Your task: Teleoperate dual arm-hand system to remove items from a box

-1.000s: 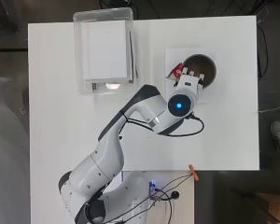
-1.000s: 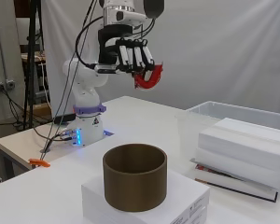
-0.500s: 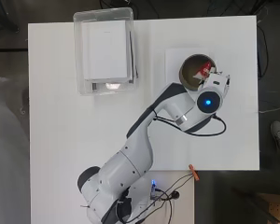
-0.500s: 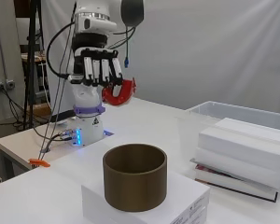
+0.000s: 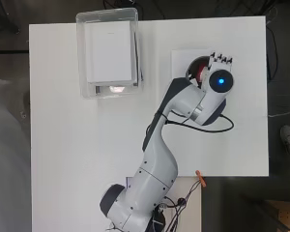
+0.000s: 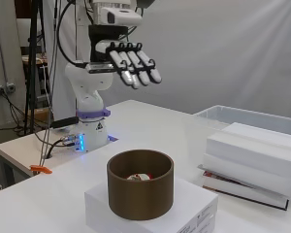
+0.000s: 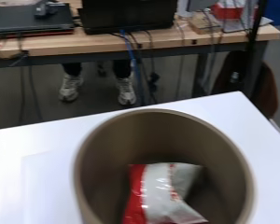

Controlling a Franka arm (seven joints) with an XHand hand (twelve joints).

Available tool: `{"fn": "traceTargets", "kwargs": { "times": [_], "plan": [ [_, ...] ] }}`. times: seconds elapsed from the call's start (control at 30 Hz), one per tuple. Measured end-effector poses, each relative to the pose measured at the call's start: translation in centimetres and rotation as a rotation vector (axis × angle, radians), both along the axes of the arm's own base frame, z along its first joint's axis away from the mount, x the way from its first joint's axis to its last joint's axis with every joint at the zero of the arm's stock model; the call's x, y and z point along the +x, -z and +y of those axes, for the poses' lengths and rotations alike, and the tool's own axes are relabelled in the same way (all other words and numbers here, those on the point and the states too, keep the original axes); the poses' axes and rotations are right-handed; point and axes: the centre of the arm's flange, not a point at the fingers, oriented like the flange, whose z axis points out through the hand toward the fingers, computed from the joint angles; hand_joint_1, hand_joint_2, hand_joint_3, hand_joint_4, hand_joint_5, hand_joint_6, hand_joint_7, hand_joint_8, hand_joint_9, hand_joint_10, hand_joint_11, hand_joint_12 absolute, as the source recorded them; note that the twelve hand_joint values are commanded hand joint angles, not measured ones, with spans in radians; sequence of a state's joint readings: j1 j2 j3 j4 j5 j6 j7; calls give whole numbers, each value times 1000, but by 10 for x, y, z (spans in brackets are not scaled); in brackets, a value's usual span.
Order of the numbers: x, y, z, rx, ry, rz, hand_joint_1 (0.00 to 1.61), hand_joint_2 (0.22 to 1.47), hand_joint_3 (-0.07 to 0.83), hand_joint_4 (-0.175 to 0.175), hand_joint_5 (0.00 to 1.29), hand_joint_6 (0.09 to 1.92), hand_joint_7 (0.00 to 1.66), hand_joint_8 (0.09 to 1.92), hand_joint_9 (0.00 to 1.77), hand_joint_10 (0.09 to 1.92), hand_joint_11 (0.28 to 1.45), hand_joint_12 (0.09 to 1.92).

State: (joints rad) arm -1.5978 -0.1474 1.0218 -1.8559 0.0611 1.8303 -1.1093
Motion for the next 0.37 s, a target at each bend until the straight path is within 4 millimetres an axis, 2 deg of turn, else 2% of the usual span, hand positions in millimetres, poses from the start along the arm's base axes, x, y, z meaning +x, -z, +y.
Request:
{"fn": "traceTargets", "kwargs": {
  "times": [0.03, 0.07, 0.1, 0.2, 0.37],
  "plan": [
    [6, -5, 21, 3, -39, -5, 328, 892, -3, 70, 395, 87, 477, 87, 574, 87, 456, 87],
    [13, -11, 46, 23, -91, -18, 331, 900, -1, 65, 410, 87, 575, 87, 661, 87, 482, 87],
    [16, -15, 61, 51, -126, -34, 335, 911, 0, 58, 435, 87, 658, 87, 745, 87, 508, 87],
    [13, -18, 87, 105, -178, -81, 380, 961, 5, 46, 542, 87, 840, 87, 963, 87, 591, 87],
    [-15, -18, 143, 114, -232, -103, 416, 1002, 11, 38, 579, 87, 850, 87, 997, 87, 600, 87]
  ]
}}
